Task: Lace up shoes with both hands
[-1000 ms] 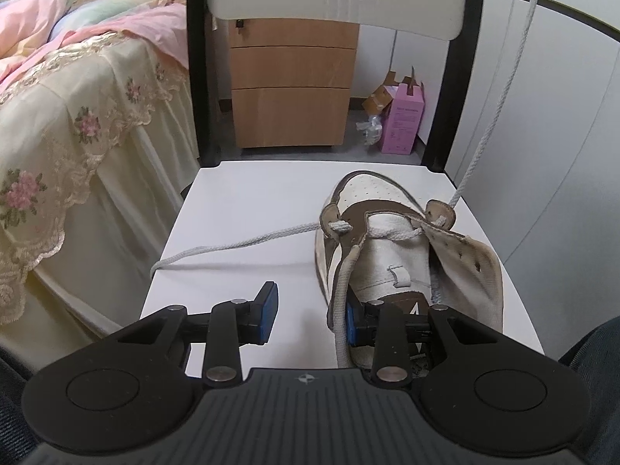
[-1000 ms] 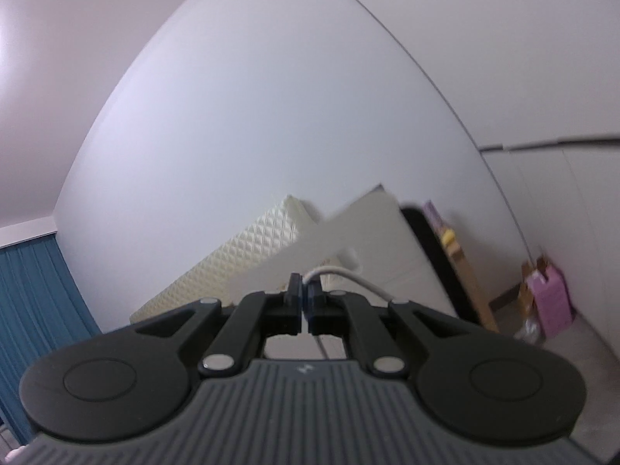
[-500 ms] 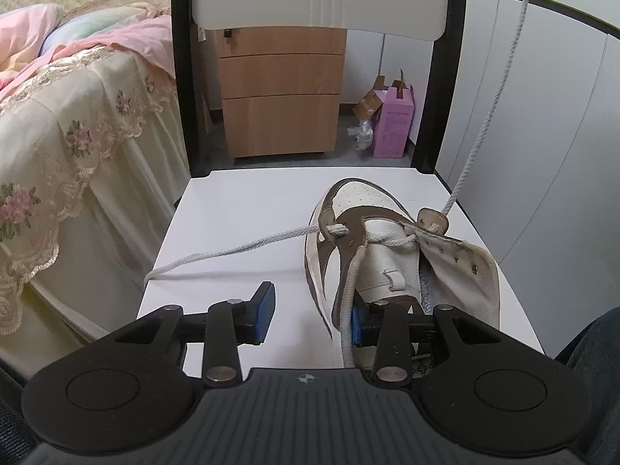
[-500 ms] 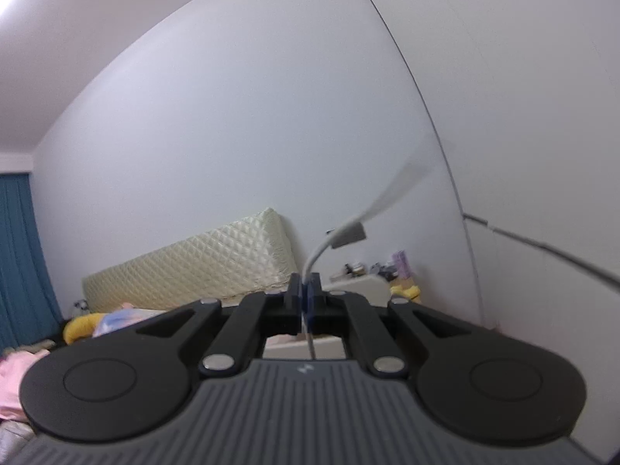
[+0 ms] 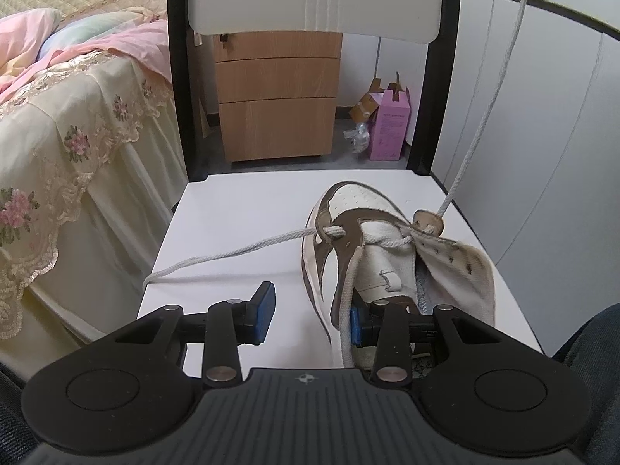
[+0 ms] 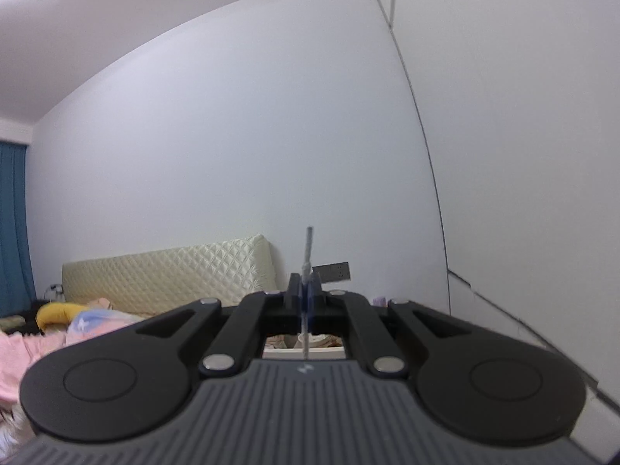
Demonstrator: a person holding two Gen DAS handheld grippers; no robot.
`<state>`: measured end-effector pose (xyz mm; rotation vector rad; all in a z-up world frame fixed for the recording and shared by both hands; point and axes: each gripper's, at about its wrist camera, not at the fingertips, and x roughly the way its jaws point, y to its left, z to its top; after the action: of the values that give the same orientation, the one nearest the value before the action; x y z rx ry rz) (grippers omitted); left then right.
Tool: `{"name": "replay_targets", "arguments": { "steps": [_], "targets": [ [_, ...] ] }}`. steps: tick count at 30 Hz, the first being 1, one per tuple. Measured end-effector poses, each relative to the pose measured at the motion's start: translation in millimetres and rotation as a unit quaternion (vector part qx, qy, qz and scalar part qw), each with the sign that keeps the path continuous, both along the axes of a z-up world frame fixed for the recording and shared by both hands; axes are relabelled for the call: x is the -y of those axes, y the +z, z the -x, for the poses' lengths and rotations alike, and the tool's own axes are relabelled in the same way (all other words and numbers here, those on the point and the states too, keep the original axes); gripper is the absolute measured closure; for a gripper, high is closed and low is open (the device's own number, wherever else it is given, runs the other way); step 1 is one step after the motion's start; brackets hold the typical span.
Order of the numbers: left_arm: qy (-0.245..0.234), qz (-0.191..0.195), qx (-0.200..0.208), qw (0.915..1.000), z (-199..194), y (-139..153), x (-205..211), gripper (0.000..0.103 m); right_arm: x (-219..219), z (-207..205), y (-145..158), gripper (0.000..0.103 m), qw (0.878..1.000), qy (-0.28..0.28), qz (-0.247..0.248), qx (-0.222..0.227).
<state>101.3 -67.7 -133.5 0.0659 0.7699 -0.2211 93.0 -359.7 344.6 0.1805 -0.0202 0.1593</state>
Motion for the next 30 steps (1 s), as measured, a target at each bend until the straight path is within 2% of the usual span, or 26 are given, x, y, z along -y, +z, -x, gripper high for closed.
{"name": "replay_targets", "arguments": {
  "steps": [3, 8, 12, 15, 17, 20, 23, 26, 27, 30],
  "targets": [
    [-0.001, 0.009, 0.012, 0.9999, 3, 7, -3, 0.055, -6, -1, -11, 0.100, 1.000, 0.011, 0.013, -0.015],
    [-0.006, 0.027, 0.033, 0.9991, 11, 20, -11, 0.047, -14, -22, -75, 0.100, 0.995, 0.037, 0.012, -0.088],
    [-0.021, 0.039, 0.065, 0.9969, 23, 33, -13, 0.041, -22, -29, -156, 0.100, 0.986, 0.053, -0.009, -0.158],
    [-0.043, 0.057, 0.095, 0.9929, 33, 42, -14, 0.039, -35, -41, -221, 0.100, 0.973, 0.068, -0.033, -0.216],
    [-0.060, 0.074, 0.112, 0.9891, 37, 46, -13, 0.039, -43, -31, -257, 0.100, 0.964, 0.076, -0.042, -0.251],
    [-0.088, 0.087, 0.128, 0.9840, 41, 47, -7, 0.039, -61, -42, -305, 0.099, 0.951, 0.087, -0.041, -0.295],
    [-0.119, 0.091, 0.144, 0.9781, 45, 47, 0, 0.040, -70, -34, -334, 0.099, 0.935, 0.101, -0.059, -0.335],
    [-0.138, 0.092, 0.162, 0.9727, 48, 46, 7, 0.040, -84, -33, -361, 0.099, 0.922, 0.115, -0.052, -0.366],
    [-0.136, 0.094, 0.161, 0.9731, 46, 45, 6, 0.042, -87, -31, -368, 0.099, 0.919, 0.120, -0.049, -0.373],
    [-0.130, 0.100, 0.156, 0.9740, 42, 43, 5, 0.060, -96, -25, -384, 0.099, 0.911, 0.131, -0.046, -0.388]
  ]
}}
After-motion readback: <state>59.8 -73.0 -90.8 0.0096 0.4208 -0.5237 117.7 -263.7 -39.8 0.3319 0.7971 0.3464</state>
